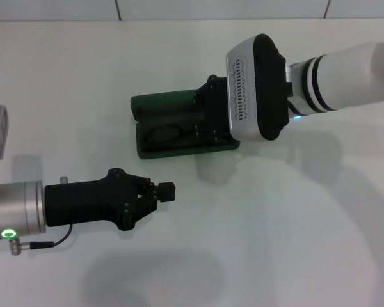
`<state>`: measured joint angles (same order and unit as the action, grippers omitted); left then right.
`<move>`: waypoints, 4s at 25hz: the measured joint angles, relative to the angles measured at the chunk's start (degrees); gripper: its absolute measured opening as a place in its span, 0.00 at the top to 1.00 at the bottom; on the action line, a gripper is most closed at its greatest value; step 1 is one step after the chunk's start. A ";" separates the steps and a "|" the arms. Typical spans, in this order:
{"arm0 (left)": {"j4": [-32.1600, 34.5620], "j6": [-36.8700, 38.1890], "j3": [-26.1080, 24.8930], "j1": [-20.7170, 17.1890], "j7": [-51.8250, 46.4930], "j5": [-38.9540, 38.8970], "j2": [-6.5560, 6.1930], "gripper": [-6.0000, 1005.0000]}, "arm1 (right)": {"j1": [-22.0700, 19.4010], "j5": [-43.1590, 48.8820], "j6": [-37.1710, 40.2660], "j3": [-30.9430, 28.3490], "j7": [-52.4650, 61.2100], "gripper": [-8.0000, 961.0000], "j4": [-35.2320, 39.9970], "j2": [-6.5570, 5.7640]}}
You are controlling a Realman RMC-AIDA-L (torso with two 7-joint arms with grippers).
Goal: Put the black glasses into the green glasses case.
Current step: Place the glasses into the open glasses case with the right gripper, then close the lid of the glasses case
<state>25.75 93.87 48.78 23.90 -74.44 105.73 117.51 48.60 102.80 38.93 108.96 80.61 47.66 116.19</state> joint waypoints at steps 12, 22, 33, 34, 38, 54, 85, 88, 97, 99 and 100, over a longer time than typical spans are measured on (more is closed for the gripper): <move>0.00 -0.18 -0.43 0.12 -0.42 -0.86 0.00 0.99 | -10.63 -10.05 18.93 -19.46 -0.06 0.71 4.46 -0.23; -0.34 -4.70 -0.62 2.18 -1.20 -3.27 0.01 0.99 | -19.05 -13.96 46.27 -51.90 -6.99 0.71 -11.24 -1.84; -0.36 -16.25 -0.62 3.94 -2.29 -3.58 0.67 0.99 | -24.70 -13.98 45.32 -52.66 -22.66 0.42 -22.15 -0.95; -0.35 -16.63 -0.61 4.02 -2.29 -3.58 0.69 0.99 | -24.75 -13.93 45.08 -52.48 -22.85 0.38 -22.64 -0.89; -0.19 -20.16 -0.61 4.95 -2.29 -3.61 1.15 0.99 | -25.08 -13.92 45.14 -52.35 -22.97 0.22 -23.73 -0.87; -0.04 -31.78 -0.19 6.00 -1.55 -4.93 1.38 0.99 | -25.49 -13.23 46.09 -50.27 -23.08 0.10 -23.91 -0.79; 19.33 -25.31 6.08 -2.36 -20.05 -16.00 2.74 0.99 | -25.47 -13.25 45.40 -50.48 -23.13 0.10 -23.93 -0.79; 22.64 -31.09 12.76 -1.66 -22.37 -20.14 2.61 0.99 | -25.46 -13.24 45.17 -50.53 -23.13 0.10 -23.93 -0.79; 30.63 -71.42 43.27 -1.17 -29.38 -28.56 2.74 0.99 | -25.83 -13.29 44.89 -50.88 -23.05 0.10 -23.93 -0.79; 31.15 -79.89 50.24 -0.40 -31.30 -28.99 2.86 0.99 | -25.86 -13.29 44.83 -50.90 -23.06 0.10 -23.92 -0.79; 31.18 -84.57 53.64 0.21 -32.43 -29.37 2.86 0.99 | -25.86 -13.29 44.77 -50.90 -23.06 0.10 -23.93 -0.79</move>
<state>56.93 9.30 102.42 24.12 -106.87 76.36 120.37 22.75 89.51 83.70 58.07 57.55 23.73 115.40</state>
